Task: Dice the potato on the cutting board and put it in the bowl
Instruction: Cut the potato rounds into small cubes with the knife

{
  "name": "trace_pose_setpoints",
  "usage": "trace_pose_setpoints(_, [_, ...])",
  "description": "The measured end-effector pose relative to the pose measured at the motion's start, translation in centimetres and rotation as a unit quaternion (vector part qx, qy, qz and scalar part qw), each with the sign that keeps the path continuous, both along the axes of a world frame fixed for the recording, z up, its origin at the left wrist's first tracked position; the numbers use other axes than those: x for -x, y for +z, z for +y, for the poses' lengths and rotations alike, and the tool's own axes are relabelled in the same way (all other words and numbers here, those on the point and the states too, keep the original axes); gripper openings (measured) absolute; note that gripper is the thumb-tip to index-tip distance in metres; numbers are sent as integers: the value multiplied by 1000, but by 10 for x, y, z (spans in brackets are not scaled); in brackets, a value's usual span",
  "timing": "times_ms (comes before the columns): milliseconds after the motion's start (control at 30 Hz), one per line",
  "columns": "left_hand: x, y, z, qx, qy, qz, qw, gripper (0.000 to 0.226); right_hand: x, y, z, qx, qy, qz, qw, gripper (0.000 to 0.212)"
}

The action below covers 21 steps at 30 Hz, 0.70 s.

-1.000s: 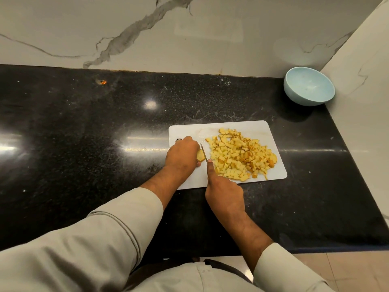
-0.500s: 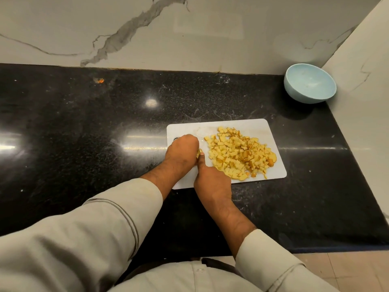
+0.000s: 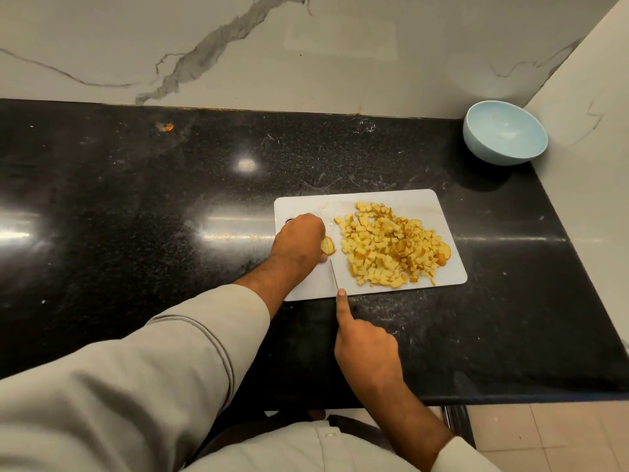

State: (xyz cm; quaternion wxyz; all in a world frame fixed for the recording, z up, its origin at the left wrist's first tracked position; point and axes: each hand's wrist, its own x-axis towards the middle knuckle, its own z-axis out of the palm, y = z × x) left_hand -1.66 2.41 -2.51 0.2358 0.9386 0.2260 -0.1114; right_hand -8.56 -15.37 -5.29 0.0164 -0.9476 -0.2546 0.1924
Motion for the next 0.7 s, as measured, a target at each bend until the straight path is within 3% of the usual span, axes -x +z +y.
trace_pose_setpoints(233, [4, -4, 12, 42, 12, 24, 999, 54, -22, 17, 11, -40, -27, -46, 998, 66])
trace_pose_setpoints(700, [-3, 6, 4, 5, 12, 19, 1000, 25, -58, -2, 60, -43, -29, -15, 999, 62])
